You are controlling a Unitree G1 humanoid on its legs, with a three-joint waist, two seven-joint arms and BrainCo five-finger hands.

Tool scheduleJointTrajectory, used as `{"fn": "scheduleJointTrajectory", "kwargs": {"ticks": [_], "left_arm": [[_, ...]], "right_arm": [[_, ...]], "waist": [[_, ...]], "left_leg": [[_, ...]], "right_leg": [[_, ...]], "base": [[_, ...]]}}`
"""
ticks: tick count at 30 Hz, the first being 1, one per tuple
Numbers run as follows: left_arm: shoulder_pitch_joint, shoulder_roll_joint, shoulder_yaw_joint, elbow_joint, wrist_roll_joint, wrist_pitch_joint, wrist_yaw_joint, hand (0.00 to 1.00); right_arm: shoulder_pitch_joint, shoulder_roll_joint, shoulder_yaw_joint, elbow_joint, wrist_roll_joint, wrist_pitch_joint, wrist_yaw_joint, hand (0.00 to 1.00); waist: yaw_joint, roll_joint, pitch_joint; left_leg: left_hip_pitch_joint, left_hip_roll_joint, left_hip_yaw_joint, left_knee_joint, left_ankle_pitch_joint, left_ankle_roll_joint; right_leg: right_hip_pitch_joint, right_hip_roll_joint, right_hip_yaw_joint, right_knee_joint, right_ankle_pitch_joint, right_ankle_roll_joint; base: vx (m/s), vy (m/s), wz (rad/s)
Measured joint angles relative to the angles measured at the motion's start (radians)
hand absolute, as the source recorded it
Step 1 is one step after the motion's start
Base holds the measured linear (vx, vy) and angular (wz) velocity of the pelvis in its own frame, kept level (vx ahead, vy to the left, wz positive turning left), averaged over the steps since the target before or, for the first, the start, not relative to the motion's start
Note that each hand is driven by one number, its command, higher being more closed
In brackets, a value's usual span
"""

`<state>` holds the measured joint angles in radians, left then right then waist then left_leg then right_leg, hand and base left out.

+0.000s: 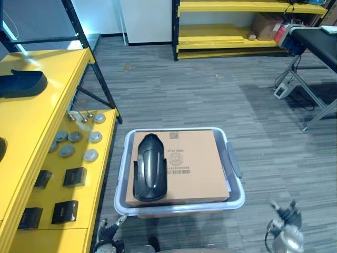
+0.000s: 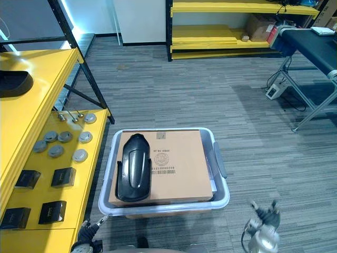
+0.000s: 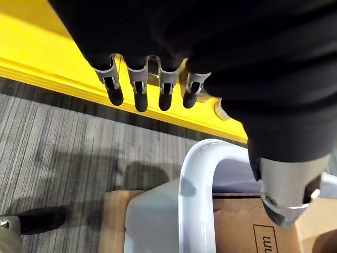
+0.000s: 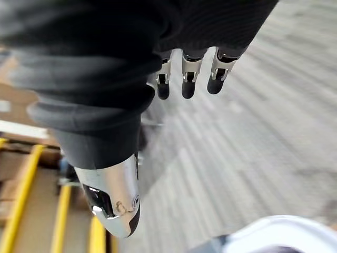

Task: Walk over and take plastic housings, then place them on the shelf

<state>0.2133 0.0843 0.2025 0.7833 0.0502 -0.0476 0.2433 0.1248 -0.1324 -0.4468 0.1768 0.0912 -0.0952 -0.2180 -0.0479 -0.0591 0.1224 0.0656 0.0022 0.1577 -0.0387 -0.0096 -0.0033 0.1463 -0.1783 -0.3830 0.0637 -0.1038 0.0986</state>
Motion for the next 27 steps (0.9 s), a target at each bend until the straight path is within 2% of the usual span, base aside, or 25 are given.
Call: {"fn": "scheduleJointTrajectory", "kwargs": {"ticks": [5,6,8,9,10,11,13,21,22,27], "left_arm": [[0.005,0.0,-0.017,0.0,0.001,-0.002,-0.002,0.0],[0.005,0.001,-0.023,0.0,0.002,-0.003,-0.002,0.0],[0.003,0.002,-0.041,-0.004,0.002,-0.006,-0.003,0.0],[0.003,0.001,-0.054,-0.015,0.003,-0.006,-0.003,0.0],[0.002,0.001,-0.059,-0.022,0.003,-0.007,-0.003,0.0],[0.003,0.001,-0.067,-0.029,0.003,-0.007,-0.003,0.0],[0.002,0.001,-0.082,-0.038,0.003,-0.007,-0.002,0.0],[-0.041,0.0,-0.127,-0.07,0.003,-0.008,0.005,0.0],[-0.045,-0.002,-0.134,-0.083,0.003,-0.008,0.007,0.0],[-0.046,-0.004,-0.135,-0.099,0.003,-0.007,0.022,0.0]], "right_arm": [[-0.074,-0.006,0.198,-0.2,-0.066,-0.021,0.006,0.0],[-0.126,-0.006,0.272,-0.203,-0.089,-0.038,0.006,0.0],[-0.166,-0.006,0.338,-0.199,-0.103,-0.048,0.007,0.0],[-0.192,-0.004,0.378,-0.194,-0.124,-0.05,0.007,0.0],[-0.206,-0.004,0.394,-0.186,-0.136,-0.051,0.007,0.0],[-0.234,-0.002,0.42,-0.155,-0.149,-0.051,0.007,0.0],[-0.287,0.01,0.443,-0.077,-0.177,-0.047,0.005,0.0],[-0.437,0.073,0.486,0.235,-0.311,0.052,0.0,0.0],[-0.452,0.083,0.485,0.268,-0.337,0.077,-0.001,0.0],[-0.48,0.122,0.48,0.373,-0.408,0.119,-0.006,0.0]], "waist": [[0.009,-0.002,-0.001],[0.013,-0.001,-0.001],[0.019,-0.001,0.0],[0.034,0.0,0.0],[0.039,0.0,0.001],[0.061,0.0,0.001],[0.068,0.001,0.011],[0.116,0.008,0.089],[0.119,0.007,0.098],[0.121,0.009,0.123]], "left_leg": [[-0.026,-0.015,-0.03,-0.055,0.049,0.007],[-0.039,-0.019,-0.041,-0.055,0.054,0.007],[-0.053,-0.02,-0.06,-0.055,0.06,0.007],[-0.066,-0.02,-0.074,-0.055,0.066,0.007],[-0.073,-0.02,-0.078,-0.055,0.068,0.007],[-0.086,-0.023,-0.093,-0.055,0.075,0.008],[-0.1,-0.024,-0.119,-0.055,0.082,0.009],[-0.144,-0.039,-0.183,-0.038,0.091,0.014],[-0.157,-0.042,-0.186,-0.029,0.09,0.014],[-0.185,-0.046,-0.215,-0.012,0.09,0.014]], "right_leg": [[-0.039,-0.002,-0.001,-0.001,-0.001,0.001],[-0.048,-0.002,-0.005,-0.001,-0.002,0.002],[-0.052,-0.001,-0.023,-0.002,-0.002,0.003],[-0.063,0.0,-0.034,-0.003,-0.002,0.003],[-0.066,0.001,-0.038,-0.004,-0.002,0.003],[-0.064,0.002,-0.055,-0.009,-0.001,0.004],[-0.061,0.002,-0.081,-0.014,-0.001,0.004],[-0.055,-0.003,-0.12,-0.023,0.0,0.004],[-0.056,-0.004,-0.129,-0.023,0.001,0.004],[-0.061,-0.002,-0.14,-0.023,0.002,0.004]], "base": [[-0.07,0.016,0.14],[-0.07,0.02,0.17],[-0.05,0.002,0.3],[-0.04,-0.01,0.34],[-0.01,-0.01,0.33],[0.03,-0.01,0.29],[0.04,-0.018,0.44],[0.04,0.0,0.31],[0.01,0.003,0.25],[0.01,-0.003,0.21]]}}
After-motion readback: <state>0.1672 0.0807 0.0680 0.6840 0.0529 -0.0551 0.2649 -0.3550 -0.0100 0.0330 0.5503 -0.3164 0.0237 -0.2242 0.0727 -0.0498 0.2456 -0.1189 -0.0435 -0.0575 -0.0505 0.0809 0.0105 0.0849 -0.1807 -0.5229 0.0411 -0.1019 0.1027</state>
